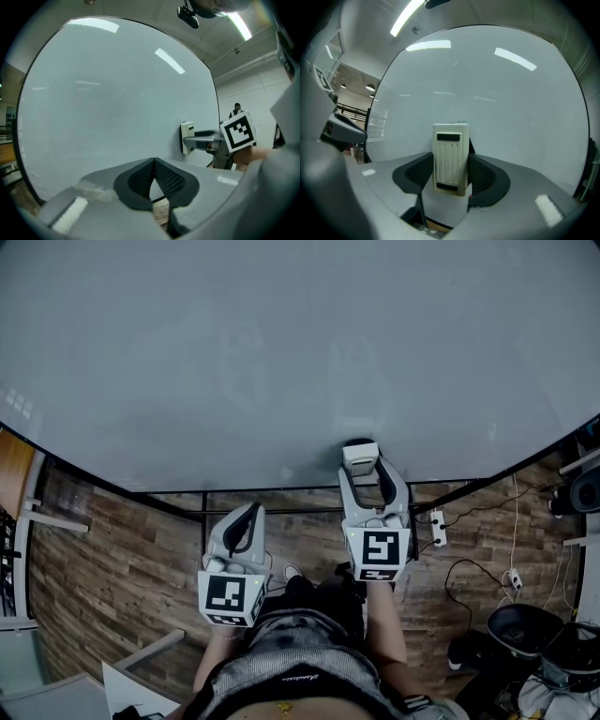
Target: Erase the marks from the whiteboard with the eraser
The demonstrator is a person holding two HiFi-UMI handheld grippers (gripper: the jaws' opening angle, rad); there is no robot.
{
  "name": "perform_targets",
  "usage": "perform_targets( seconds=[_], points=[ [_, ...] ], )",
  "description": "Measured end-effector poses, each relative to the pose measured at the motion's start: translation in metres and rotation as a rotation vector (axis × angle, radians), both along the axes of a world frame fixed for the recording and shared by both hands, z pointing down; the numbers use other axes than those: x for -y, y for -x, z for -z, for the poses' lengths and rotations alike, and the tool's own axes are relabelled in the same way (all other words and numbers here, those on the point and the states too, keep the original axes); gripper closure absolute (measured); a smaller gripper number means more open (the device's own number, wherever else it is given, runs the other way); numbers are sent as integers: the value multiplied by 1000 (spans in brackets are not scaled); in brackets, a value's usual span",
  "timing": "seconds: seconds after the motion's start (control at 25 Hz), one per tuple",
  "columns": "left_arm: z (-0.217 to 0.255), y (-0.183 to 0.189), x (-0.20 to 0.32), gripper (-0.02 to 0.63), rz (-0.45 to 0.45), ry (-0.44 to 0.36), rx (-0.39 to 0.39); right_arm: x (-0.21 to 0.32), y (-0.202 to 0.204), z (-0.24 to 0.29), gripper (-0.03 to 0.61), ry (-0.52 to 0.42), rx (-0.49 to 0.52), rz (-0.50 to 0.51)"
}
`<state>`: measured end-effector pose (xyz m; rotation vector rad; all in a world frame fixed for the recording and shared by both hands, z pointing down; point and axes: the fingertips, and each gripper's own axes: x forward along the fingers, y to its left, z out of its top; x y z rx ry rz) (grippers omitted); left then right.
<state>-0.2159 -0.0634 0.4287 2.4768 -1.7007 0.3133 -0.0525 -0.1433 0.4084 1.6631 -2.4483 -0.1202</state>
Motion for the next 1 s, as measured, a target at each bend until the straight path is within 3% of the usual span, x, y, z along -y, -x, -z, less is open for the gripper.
perform_targets(
  seconds=[0.52, 1.0],
  points=[
    [0, -59, 11, 609, 18, 27, 8, 7, -9, -25, 337, 32, -3, 128],
    [3, -136, 31, 609, 6, 43, 19, 18, -71, -27, 337, 72, -38, 162]
  ],
)
